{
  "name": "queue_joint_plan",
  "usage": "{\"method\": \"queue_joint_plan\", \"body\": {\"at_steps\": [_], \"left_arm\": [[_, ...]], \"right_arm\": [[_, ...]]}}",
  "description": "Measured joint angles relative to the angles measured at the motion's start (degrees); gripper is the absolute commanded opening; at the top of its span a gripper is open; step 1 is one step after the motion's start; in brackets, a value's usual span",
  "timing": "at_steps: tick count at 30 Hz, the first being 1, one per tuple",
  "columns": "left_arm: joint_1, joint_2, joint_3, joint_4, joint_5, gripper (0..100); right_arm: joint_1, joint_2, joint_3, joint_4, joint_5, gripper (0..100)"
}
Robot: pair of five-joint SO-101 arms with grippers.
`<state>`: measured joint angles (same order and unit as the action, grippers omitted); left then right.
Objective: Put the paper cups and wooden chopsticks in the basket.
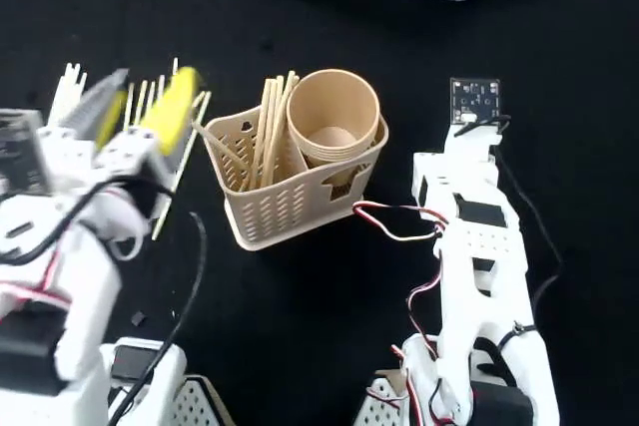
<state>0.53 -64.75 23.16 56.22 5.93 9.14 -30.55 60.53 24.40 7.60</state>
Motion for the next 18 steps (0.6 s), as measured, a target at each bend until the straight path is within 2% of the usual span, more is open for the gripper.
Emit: {"method": "queue_joint_plan", "body": {"at_steps": [7, 11, 18], "left_arm": [[-15.4, 1.6, -4.0, 6.5, -0.7, 22], [-22.2, 7.6, -4.2, 8.7, -5.8, 22], [-30.7, 26.6, -4.2, 9.0, -15.1, 22]], "right_arm": [[0.0, 0.0, 0.0, 0.0, 0.0, 1.2], [0.0, 0.0, 0.0, 0.0, 0.0, 1.2], [0.0, 0.0, 0.0, 0.0, 0.0, 1.2]]}}
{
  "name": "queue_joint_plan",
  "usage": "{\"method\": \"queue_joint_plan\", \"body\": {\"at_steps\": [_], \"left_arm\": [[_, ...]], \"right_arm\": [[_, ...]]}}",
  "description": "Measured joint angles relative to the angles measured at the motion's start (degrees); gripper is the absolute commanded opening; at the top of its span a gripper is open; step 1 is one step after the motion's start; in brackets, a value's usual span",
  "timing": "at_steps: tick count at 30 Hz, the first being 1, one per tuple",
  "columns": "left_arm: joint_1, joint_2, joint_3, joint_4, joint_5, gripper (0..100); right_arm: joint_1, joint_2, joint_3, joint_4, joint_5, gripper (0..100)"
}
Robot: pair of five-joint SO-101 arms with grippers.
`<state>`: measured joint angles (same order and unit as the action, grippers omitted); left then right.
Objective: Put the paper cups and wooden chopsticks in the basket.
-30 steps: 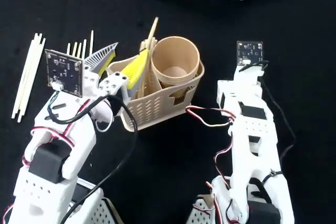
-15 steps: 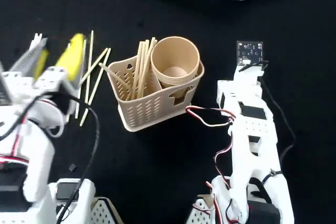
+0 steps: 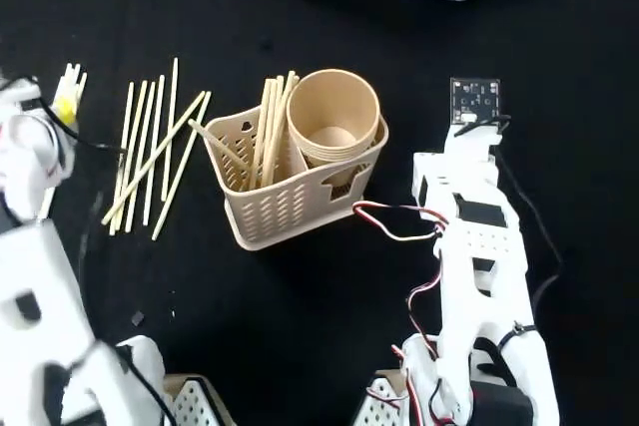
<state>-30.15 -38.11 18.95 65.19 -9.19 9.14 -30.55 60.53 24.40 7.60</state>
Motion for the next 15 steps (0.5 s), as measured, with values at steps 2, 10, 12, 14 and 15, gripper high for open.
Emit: {"method": "queue_joint_plan", "body": {"at_steps": [2, 10, 12, 14, 15], "left_arm": [[-1.8, 5.9, 0.0, -0.9, -2.6, 22], [-6.1, 22.8, 0.0, -6.9, -10.2, 22], [-6.9, 25.1, 0.0, -8.6, -10.5, 22], [-7.2, 27.4, -0.5, -9.5, -10.7, 22], [-7.3, 28.7, -1.3, -9.6, -10.9, 22]], "right_arm": [[0.0, 0.0, 0.0, 0.0, 0.0, 1.2], [0.0, 0.0, 0.0, 0.0, 0.0, 1.2], [0.0, 0.0, 0.0, 0.0, 0.0, 1.2], [0.0, 0.0, 0.0, 0.0, 0.0, 1.2], [0.0, 0.0, 0.0, 0.0, 0.0, 1.2]]}}
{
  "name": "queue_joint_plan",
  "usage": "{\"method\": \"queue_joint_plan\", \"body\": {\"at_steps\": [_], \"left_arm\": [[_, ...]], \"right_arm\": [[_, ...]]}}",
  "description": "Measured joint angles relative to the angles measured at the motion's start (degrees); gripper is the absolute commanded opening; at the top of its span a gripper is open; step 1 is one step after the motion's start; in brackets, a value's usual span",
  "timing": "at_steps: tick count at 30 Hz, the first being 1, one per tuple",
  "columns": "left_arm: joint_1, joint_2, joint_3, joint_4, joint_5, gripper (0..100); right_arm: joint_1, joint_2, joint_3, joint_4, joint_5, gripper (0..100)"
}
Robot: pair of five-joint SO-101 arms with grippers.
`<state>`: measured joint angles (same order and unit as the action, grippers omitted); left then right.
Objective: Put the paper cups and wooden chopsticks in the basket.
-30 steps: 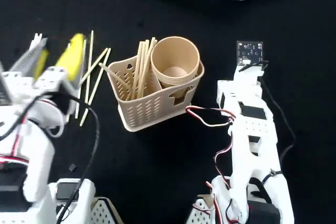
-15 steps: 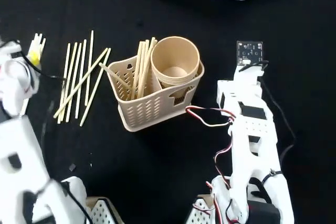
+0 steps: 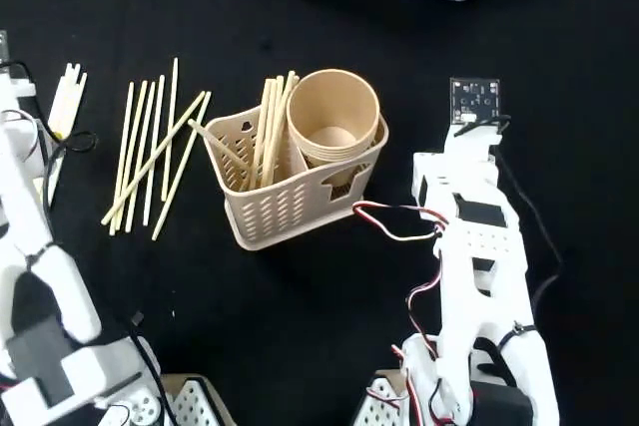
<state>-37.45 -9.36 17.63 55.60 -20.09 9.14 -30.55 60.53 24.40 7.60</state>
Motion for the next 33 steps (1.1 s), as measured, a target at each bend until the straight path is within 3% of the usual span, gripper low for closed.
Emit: {"method": "queue_joint_plan", "body": {"at_steps": [7, 33], "left_arm": [[-0.9, 10.6, -8.4, 0.6, 0.0, 22], [-0.9, 49.2, -54.4, 19.5, -0.2, 22]], "right_arm": [[0.0, 0.0, 0.0, 0.0, 0.0, 1.2], [0.0, 0.0, 0.0, 0.0, 0.0, 1.2]]}}
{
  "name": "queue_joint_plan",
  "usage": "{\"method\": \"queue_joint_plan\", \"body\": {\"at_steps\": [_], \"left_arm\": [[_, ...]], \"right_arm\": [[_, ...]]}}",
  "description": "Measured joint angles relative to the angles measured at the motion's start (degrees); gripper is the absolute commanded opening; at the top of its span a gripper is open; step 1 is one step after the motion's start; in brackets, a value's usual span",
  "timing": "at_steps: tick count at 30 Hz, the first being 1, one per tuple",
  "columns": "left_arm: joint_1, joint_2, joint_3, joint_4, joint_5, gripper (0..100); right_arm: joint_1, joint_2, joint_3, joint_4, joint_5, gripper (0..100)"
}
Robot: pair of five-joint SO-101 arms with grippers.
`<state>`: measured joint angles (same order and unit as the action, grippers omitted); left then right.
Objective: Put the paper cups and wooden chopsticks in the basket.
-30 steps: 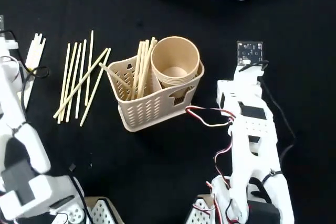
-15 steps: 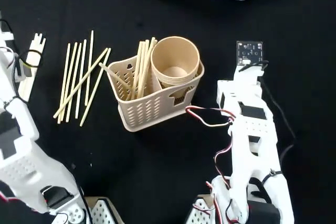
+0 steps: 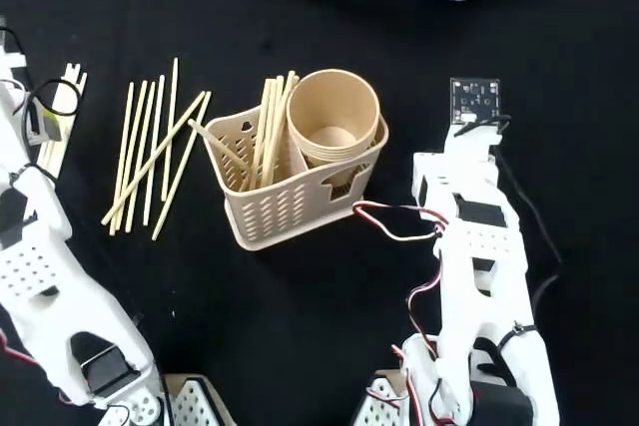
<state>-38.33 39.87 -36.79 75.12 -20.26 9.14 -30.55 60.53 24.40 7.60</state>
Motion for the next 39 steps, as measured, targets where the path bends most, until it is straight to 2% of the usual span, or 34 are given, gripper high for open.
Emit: {"method": "queue_joint_plan", "body": {"at_steps": [15, 20, 32, 37, 39], "left_arm": [[2.4, 21.0, -22.4, 10.9, -2.0, 22], [2.5, 24.9, -27.6, 12.0, -2.0, 14], [3.0, 27.3, -32.8, 14.6, -2.1, 13], [3.0, 27.4, -32.8, 14.9, -2.1, 2], [3.1, 27.4, -32.8, 15.7, -2.2, 4]], "right_arm": [[0.0, 0.0, 0.0, 0.0, 0.0, 1.2], [0.0, 0.0, 0.0, 0.0, 0.0, 1.2], [0.0, 0.0, 0.0, 0.0, 0.0, 1.2], [0.0, 0.0, 0.0, 0.0, 0.0, 1.2], [0.0, 0.0, 0.0, 0.0, 0.0, 1.2]]}}
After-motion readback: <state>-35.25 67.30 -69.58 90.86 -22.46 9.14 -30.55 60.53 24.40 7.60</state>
